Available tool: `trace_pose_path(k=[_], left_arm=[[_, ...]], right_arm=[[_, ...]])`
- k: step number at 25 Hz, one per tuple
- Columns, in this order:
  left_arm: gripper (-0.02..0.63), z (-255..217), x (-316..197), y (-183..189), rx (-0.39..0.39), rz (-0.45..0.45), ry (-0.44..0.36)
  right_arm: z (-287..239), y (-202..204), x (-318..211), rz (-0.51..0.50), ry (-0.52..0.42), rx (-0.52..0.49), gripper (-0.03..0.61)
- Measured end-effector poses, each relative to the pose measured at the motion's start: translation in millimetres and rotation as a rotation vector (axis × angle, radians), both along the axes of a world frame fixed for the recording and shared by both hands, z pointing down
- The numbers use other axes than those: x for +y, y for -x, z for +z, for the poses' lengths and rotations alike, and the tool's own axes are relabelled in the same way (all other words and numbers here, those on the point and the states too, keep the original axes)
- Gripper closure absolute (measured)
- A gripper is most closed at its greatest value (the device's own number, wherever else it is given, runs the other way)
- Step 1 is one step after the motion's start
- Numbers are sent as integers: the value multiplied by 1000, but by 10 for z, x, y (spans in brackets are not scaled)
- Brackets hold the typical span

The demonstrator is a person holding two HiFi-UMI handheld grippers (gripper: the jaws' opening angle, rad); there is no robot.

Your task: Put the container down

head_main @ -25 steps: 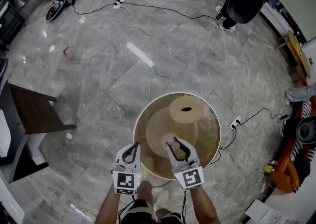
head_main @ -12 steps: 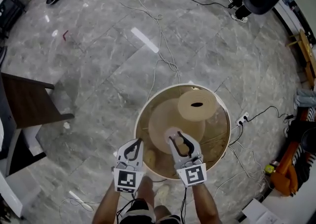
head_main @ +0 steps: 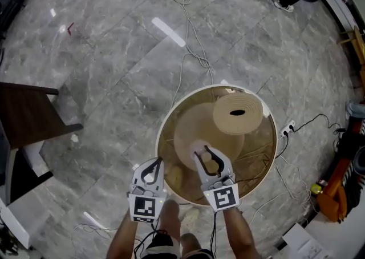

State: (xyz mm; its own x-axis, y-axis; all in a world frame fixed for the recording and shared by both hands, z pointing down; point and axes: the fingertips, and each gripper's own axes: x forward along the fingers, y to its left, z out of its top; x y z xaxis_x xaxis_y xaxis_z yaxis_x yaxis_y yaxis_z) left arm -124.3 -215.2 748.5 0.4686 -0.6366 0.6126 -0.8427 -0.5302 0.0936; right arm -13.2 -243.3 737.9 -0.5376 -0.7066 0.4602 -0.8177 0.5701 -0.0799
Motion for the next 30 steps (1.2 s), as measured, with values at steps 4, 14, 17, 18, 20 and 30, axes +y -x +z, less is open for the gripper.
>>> trace_pose_path(k=[4,14,17,18,20,30], left_arm=[[597,219,1,-4,1,-2,9],[597,776,-81,1,8,-14,44],[597,946,-95,13,1,0,45],[597,982,-102,14,11,-18,60],[597,1043,-117,22,21,-38,77],[597,1168,-32,14,17,-11,76]], right_arm=[[280,-7,19,-1,22,-2,448],[919,95,-46,-33,38,6,448],[1090,115,-57,-34,41,3,448],[1135,120,-57,-38,41,5,448],[1210,128,-60,-41,46,8,448],[1324,153,-42,-47,38,19,446]])
